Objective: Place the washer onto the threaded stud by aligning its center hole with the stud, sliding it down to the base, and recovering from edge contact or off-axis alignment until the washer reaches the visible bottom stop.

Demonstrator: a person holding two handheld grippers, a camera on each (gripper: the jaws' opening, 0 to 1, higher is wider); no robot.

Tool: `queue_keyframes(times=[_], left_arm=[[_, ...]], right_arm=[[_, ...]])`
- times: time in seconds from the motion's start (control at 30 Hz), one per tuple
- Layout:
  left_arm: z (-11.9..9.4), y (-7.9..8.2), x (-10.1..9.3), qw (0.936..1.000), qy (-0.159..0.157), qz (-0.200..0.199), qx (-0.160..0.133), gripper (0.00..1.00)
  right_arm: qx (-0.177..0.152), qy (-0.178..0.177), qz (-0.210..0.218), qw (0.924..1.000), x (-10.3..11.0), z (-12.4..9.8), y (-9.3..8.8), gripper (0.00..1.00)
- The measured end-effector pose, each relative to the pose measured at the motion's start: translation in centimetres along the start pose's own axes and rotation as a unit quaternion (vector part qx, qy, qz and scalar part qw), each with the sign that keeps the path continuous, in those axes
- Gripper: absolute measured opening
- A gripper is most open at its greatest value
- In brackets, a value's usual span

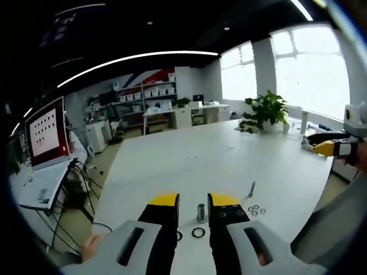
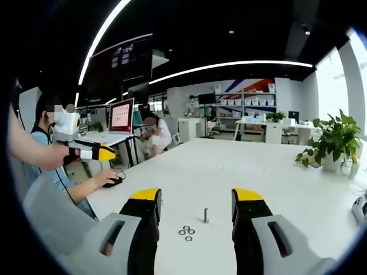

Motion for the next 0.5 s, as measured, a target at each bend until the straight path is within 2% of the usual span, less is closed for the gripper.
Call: queue_keyframes(times=[0.3, 0.5], left_arm=[[0.7, -1.3, 1.3, 0.999, 0.02, -0.038, 0.014, 0.17], [1.1, -1.7, 1.6, 0.9988, 0.019, -0.037, 0.025, 0.17]], right_arm=[[0.007, 0.001, -0.003, 1.0, 0.1, 0.0, -0.2, 0.51], [0.008, 0.0, -0.005, 1.0, 0.0, 0.1, -0.2, 0.51]])
Point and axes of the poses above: the point that each gripper's makers call its tool centre point, and the gripper's own axes: z roughly forward along the fingers, x roughly to its left, y roughly out of its top, the point moved 7 cm from there along -z, roughly backward along the fingers, and after that the axes turned 8 degrees about y, right-handed, at the moved point
